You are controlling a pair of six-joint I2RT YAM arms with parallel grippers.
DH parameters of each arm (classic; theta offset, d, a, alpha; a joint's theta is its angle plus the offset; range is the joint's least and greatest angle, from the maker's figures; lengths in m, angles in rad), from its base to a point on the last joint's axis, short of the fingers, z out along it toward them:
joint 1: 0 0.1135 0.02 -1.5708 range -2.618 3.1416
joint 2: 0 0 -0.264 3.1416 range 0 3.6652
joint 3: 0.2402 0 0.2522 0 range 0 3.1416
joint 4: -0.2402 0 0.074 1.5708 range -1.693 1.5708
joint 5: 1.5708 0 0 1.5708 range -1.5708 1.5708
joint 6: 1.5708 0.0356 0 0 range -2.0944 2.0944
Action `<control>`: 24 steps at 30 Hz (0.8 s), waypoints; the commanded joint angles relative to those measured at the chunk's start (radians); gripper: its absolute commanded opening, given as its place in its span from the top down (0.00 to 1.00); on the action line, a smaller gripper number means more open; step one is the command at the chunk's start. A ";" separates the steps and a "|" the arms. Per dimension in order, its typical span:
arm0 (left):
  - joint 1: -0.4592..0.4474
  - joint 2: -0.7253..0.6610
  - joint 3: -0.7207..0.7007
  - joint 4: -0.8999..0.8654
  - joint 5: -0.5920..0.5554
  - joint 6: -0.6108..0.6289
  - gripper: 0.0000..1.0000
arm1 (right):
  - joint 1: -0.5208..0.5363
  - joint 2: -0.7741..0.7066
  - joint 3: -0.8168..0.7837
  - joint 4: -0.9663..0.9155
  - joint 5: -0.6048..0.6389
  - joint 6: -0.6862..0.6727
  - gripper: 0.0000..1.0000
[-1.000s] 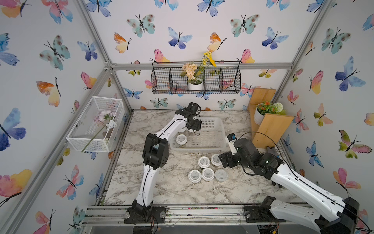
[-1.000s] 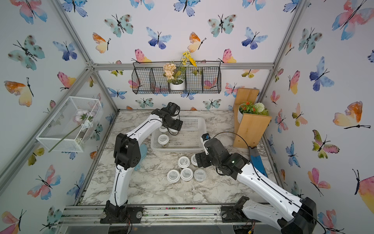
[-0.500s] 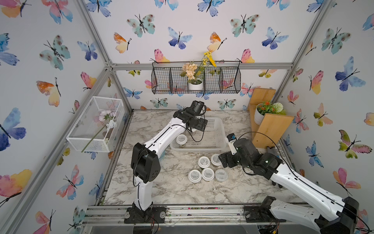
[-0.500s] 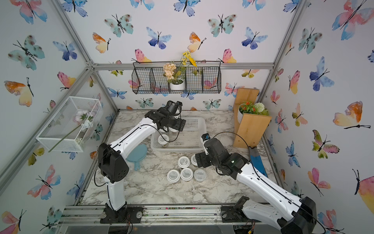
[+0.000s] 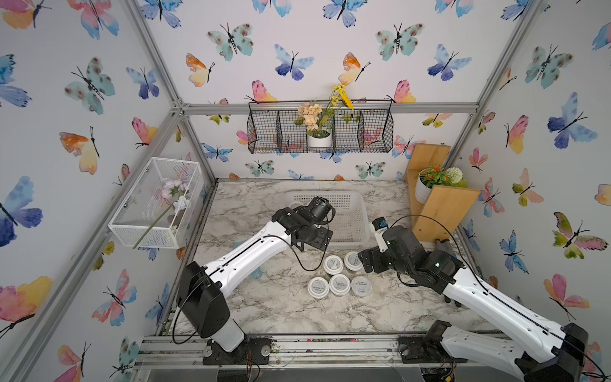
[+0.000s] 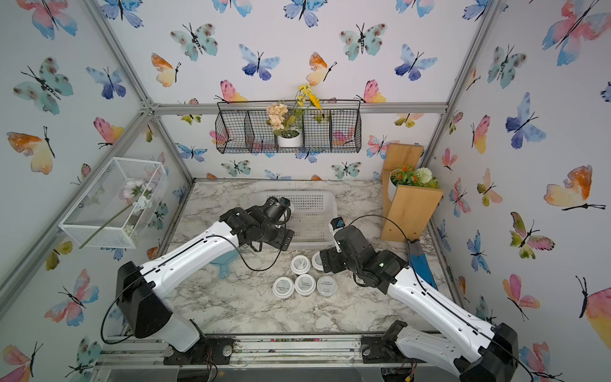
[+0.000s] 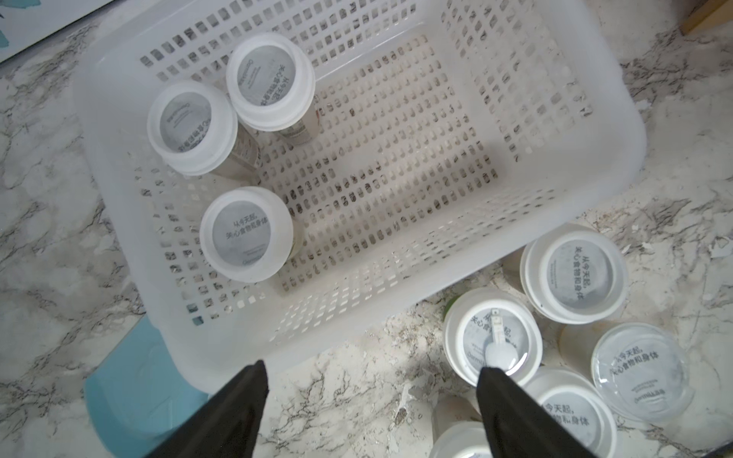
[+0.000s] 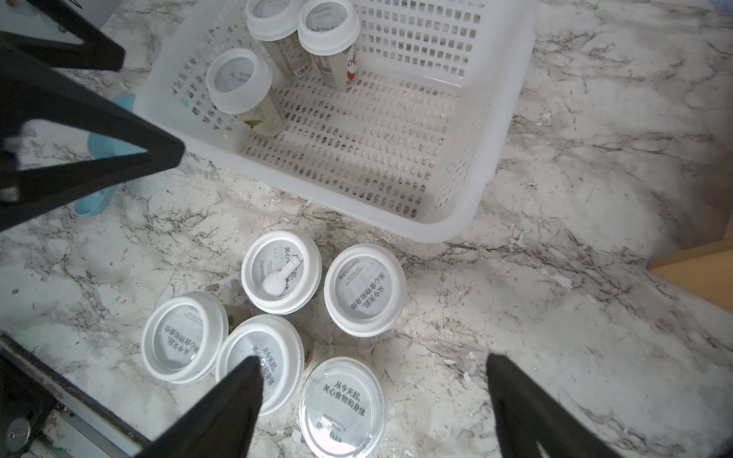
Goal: Put the yogurt in the basket
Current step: Place the yogurt in the basket, then pick up the yogurt from the center of the board.
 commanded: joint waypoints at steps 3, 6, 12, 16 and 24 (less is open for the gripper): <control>-0.052 -0.147 -0.093 -0.008 0.070 -0.107 0.12 | 0.006 -0.016 -0.004 -0.006 0.051 0.012 0.08; -0.109 -0.186 -0.159 -0.009 0.071 -0.148 0.12 | 0.006 -0.007 -0.005 -0.008 0.057 0.014 0.08; -0.209 -0.234 -0.283 -0.005 0.070 -0.230 0.12 | 0.005 0.004 -0.003 -0.014 0.073 0.019 0.08; -0.228 -0.248 -0.331 0.008 0.092 -0.254 0.13 | 0.004 0.014 -0.002 -0.016 0.079 0.020 0.07; -0.232 -0.252 -0.398 0.081 0.113 -0.270 0.13 | 0.004 0.024 -0.001 -0.020 0.073 0.022 0.07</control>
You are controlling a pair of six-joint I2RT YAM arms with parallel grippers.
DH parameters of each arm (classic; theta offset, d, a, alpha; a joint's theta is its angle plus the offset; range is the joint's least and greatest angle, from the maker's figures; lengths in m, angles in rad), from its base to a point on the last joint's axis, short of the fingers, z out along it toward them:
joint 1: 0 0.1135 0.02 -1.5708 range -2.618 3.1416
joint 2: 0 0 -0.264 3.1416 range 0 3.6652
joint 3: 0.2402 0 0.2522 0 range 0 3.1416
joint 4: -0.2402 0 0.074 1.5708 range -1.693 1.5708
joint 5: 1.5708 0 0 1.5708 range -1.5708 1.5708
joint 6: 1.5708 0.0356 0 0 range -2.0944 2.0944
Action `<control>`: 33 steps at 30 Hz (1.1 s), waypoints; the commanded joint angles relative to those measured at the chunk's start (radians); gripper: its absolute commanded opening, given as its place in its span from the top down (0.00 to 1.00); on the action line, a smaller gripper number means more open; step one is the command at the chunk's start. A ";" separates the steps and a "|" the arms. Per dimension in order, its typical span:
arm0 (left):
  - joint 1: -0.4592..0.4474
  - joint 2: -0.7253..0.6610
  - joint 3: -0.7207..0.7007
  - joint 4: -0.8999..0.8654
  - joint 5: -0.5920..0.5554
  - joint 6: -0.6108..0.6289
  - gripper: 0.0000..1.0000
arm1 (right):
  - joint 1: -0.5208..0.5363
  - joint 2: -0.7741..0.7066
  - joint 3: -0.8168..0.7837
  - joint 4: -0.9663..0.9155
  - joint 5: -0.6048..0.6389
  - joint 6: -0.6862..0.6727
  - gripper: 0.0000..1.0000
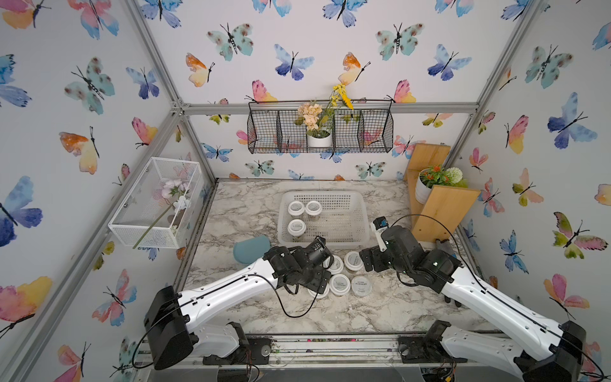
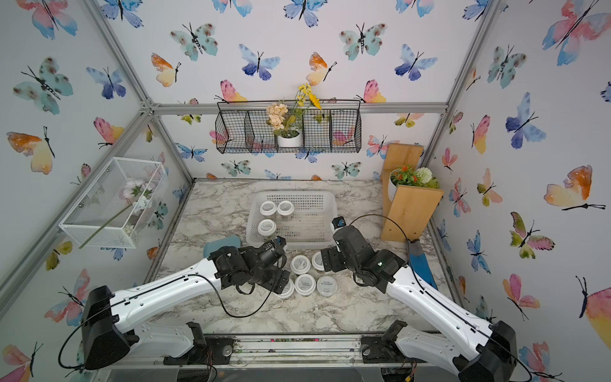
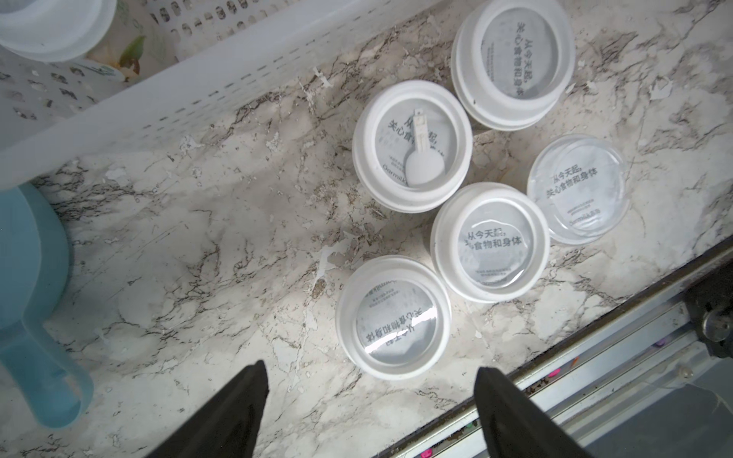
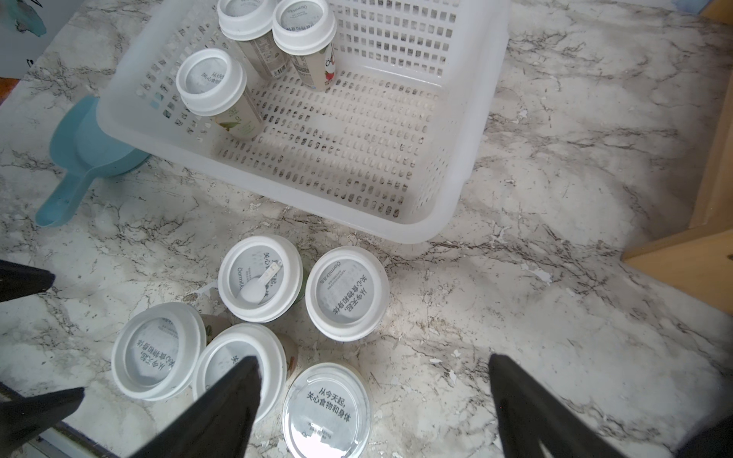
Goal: Put the yogurt in the basket
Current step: Pick up the yogurt from the center of the board.
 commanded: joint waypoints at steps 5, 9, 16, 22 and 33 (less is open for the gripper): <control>-0.013 -0.004 -0.028 0.058 0.041 -0.024 0.14 | 0.004 0.017 0.001 -0.017 0.019 0.011 0.07; -0.025 0.004 -0.035 0.062 0.041 -0.029 0.15 | 0.004 0.017 -0.001 -0.016 0.021 0.011 0.07; -0.044 0.022 -0.039 0.071 0.048 -0.034 0.18 | 0.004 0.012 0.000 -0.017 0.024 0.012 0.07; -0.055 0.031 -0.043 0.076 0.048 -0.045 0.19 | 0.004 0.013 0.000 -0.016 0.021 0.012 0.07; -0.060 0.067 -0.066 0.089 0.019 -0.048 0.13 | 0.004 0.006 -0.001 -0.014 0.014 0.011 0.07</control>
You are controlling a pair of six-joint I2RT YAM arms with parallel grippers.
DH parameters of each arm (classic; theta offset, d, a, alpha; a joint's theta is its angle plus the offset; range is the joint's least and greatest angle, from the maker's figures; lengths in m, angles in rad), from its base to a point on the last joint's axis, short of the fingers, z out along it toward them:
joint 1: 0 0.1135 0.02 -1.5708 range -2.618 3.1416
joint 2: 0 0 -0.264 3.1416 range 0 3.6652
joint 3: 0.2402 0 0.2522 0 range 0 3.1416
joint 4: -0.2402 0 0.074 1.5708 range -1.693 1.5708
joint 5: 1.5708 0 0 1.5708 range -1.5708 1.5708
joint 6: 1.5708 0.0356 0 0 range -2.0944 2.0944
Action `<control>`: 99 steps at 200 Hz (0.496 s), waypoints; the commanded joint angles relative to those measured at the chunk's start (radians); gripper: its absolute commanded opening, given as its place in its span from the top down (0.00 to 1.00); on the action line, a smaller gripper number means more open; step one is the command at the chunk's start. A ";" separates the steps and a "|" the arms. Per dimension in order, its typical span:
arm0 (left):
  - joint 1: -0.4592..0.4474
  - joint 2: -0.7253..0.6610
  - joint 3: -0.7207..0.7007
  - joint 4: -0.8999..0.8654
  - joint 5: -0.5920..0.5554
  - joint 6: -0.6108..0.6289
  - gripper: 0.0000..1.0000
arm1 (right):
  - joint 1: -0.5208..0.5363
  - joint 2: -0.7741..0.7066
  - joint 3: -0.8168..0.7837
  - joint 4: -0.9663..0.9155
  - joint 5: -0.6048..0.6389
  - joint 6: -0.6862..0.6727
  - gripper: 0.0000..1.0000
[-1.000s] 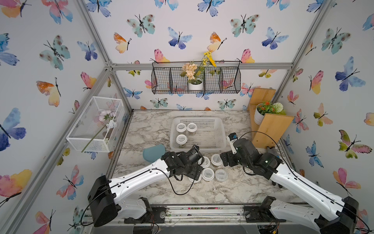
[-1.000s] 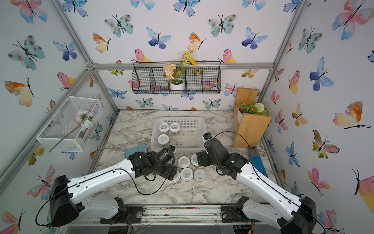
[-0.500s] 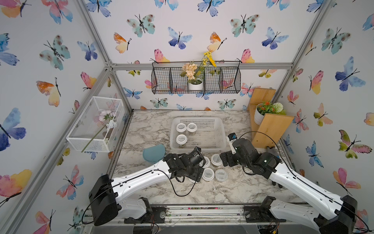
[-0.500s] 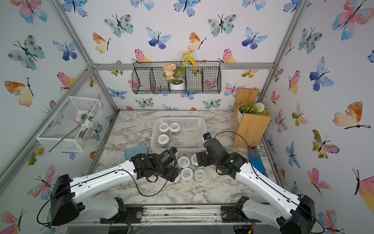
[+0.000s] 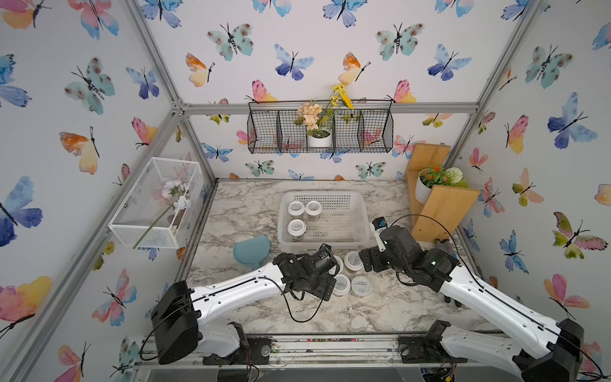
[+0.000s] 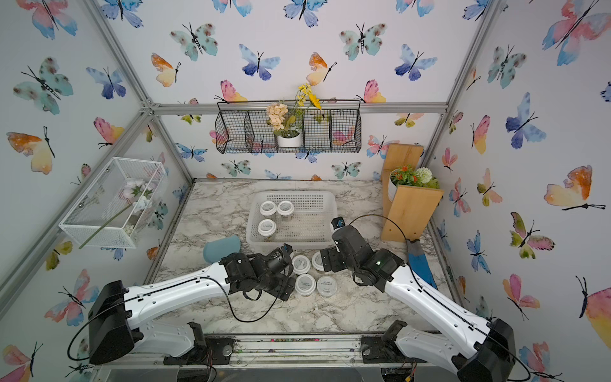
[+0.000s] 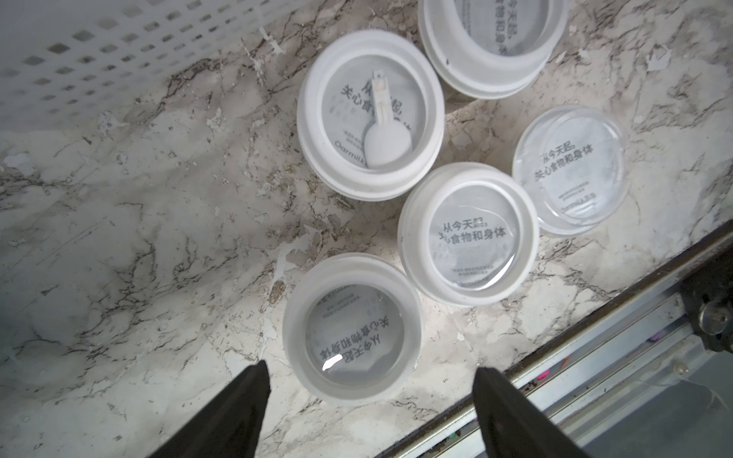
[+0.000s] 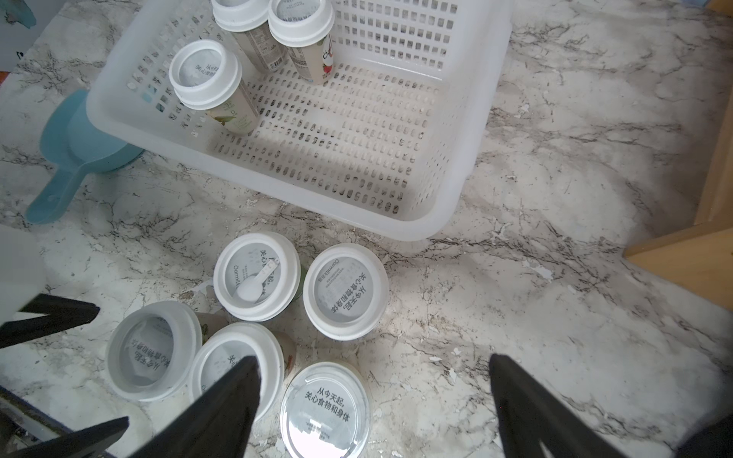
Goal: Put the yogurt in the basket
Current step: Pick up the yogurt from the center of the board.
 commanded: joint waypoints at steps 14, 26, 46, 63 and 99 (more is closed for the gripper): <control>-0.003 0.020 -0.026 0.020 -0.006 -0.001 0.13 | 0.004 -0.011 0.000 -0.013 0.012 0.010 0.07; -0.003 0.025 -0.036 0.030 -0.005 0.003 0.13 | 0.004 -0.012 -0.001 -0.010 0.011 0.009 0.07; -0.003 0.032 -0.054 0.052 0.000 0.005 0.15 | 0.004 -0.013 -0.002 -0.011 0.010 0.009 0.07; -0.002 0.040 -0.071 0.066 0.000 0.007 0.16 | 0.004 -0.012 -0.002 -0.010 0.008 0.007 0.07; 0.008 0.045 -0.093 0.090 0.001 0.012 0.18 | 0.004 -0.011 -0.002 -0.010 0.005 0.007 0.07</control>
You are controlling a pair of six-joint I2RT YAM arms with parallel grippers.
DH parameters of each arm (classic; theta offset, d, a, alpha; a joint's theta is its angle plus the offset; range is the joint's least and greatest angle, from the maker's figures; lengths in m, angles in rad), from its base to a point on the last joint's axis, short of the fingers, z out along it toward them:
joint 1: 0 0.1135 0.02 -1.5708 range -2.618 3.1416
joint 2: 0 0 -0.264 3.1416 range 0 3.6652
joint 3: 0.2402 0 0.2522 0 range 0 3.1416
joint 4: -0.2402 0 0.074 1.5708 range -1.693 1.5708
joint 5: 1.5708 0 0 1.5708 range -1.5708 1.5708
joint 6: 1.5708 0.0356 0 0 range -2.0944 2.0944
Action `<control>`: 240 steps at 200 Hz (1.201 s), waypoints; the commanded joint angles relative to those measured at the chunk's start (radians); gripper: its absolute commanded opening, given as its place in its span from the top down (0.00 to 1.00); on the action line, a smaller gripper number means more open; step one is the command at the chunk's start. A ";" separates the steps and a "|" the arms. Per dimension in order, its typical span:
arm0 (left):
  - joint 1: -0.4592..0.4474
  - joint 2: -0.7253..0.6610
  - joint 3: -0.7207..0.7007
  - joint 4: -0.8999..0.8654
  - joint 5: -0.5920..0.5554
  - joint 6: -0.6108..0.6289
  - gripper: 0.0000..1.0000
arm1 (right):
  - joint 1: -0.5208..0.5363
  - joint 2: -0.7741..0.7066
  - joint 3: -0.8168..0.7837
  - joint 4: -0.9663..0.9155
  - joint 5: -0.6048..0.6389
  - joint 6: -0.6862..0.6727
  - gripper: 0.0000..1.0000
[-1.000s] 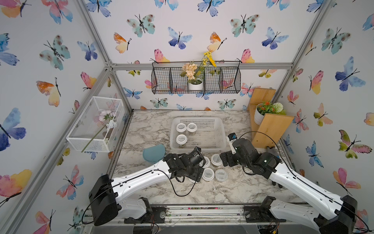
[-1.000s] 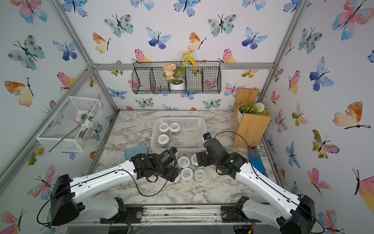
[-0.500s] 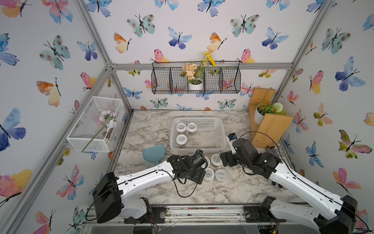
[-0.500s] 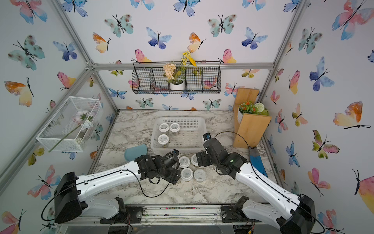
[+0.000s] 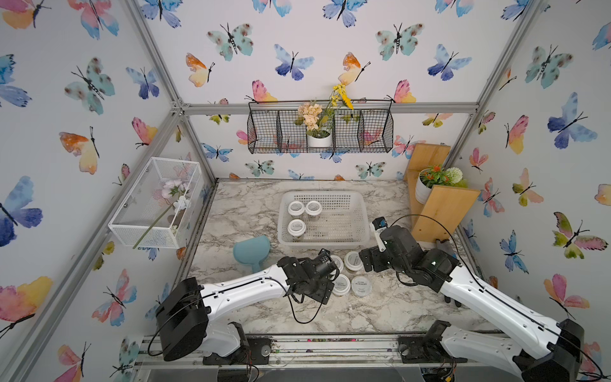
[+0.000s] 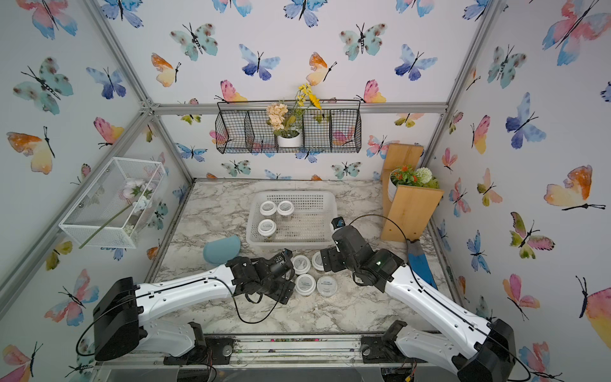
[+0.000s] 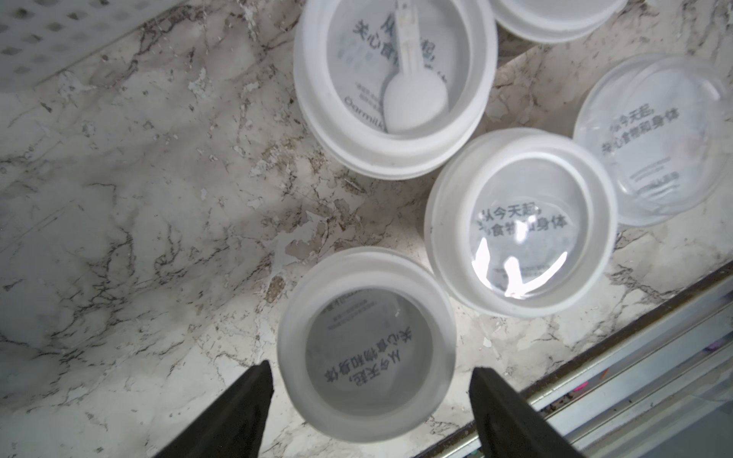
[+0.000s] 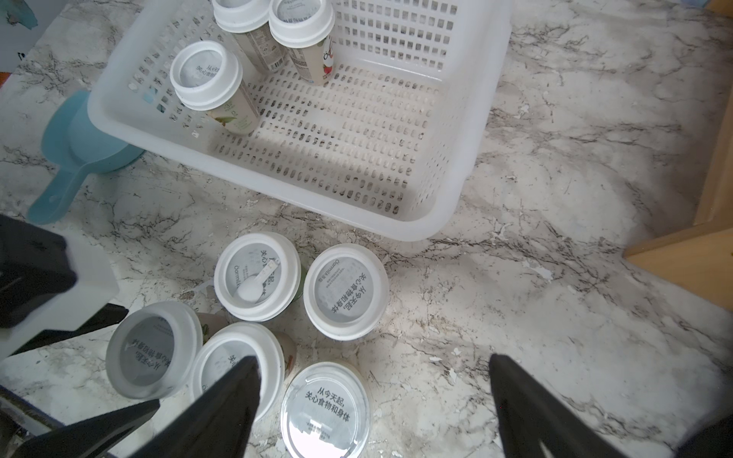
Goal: Put the yogurt in the basket
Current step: Pick up the yogurt from the center of the board.
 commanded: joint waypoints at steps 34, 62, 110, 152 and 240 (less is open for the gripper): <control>0.020 0.015 -0.013 0.034 0.001 0.021 0.19 | 0.004 -0.009 -0.002 -0.009 0.004 0.006 0.07; 0.021 0.028 -0.001 0.029 -0.006 0.031 0.20 | 0.004 -0.009 -0.001 -0.007 0.005 0.006 0.07; 0.021 0.029 -0.008 0.034 -0.004 0.031 0.23 | 0.005 -0.008 -0.002 -0.008 0.004 0.006 0.07; 0.021 0.014 -0.003 0.019 -0.013 0.029 0.27 | 0.004 0.001 -0.003 -0.008 -0.001 0.004 0.07; 0.021 -0.029 0.045 -0.063 -0.036 0.028 0.31 | 0.004 0.002 -0.003 -0.009 0.001 0.004 0.07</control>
